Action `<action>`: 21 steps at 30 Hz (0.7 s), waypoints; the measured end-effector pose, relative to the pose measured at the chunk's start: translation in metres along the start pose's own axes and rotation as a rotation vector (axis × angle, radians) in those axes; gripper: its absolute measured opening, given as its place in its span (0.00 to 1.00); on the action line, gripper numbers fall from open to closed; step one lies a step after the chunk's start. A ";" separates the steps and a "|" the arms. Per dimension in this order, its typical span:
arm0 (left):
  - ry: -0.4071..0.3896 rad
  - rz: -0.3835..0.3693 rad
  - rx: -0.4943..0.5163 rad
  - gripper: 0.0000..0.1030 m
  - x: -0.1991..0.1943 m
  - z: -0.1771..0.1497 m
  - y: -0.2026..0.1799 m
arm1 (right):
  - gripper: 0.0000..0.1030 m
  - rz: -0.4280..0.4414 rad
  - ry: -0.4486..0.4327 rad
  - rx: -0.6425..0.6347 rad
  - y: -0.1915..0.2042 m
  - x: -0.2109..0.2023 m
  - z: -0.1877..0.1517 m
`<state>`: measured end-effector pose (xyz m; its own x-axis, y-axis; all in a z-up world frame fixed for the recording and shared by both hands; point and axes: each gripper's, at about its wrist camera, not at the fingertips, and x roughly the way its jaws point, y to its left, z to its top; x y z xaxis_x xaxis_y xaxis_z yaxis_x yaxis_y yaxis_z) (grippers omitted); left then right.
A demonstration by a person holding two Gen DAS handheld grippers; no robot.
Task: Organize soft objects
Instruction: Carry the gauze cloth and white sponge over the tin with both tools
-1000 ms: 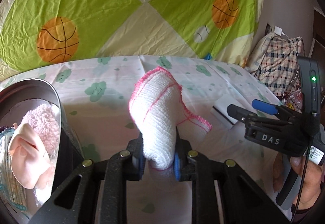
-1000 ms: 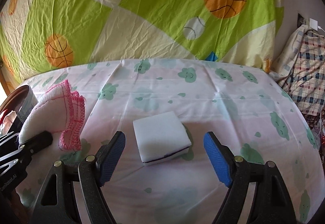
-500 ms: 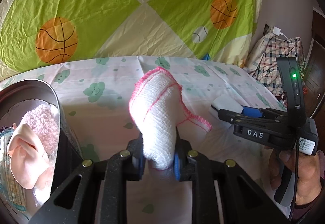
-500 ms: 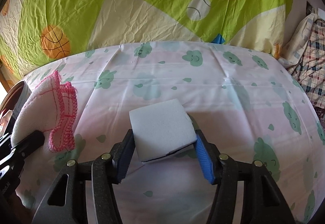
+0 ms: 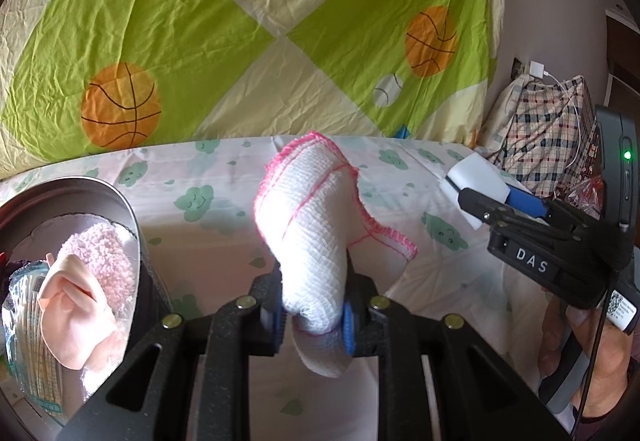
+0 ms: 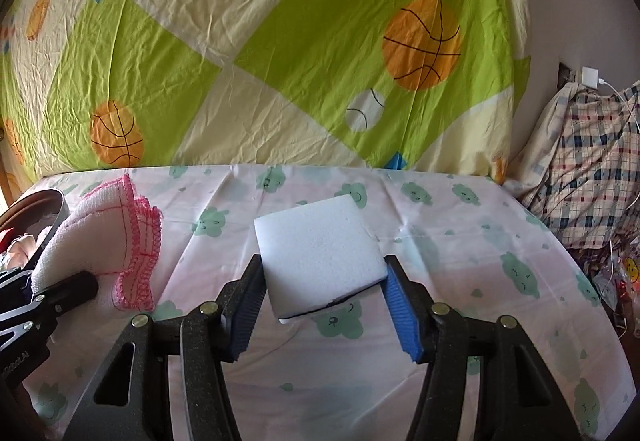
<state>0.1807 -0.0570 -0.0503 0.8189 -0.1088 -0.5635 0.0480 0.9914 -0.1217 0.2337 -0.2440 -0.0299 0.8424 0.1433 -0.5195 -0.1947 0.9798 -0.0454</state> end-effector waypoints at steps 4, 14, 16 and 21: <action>-0.017 0.002 -0.002 0.19 -0.005 -0.001 0.001 | 0.58 0.003 -0.029 0.014 0.000 -0.008 -0.001; -0.058 0.005 0.011 0.19 -0.021 -0.007 -0.001 | 0.58 0.033 -0.059 0.048 0.004 -0.023 -0.006; -0.072 0.009 0.015 0.19 -0.025 -0.009 -0.001 | 0.58 0.027 -0.066 0.042 0.007 -0.026 -0.007; -0.133 0.011 0.028 0.19 -0.040 -0.011 -0.002 | 0.58 0.023 -0.082 0.043 0.010 -0.033 -0.010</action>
<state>0.1414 -0.0551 -0.0368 0.8879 -0.0893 -0.4512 0.0532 0.9943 -0.0919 0.1994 -0.2407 -0.0219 0.8764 0.1752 -0.4485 -0.1943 0.9809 0.0036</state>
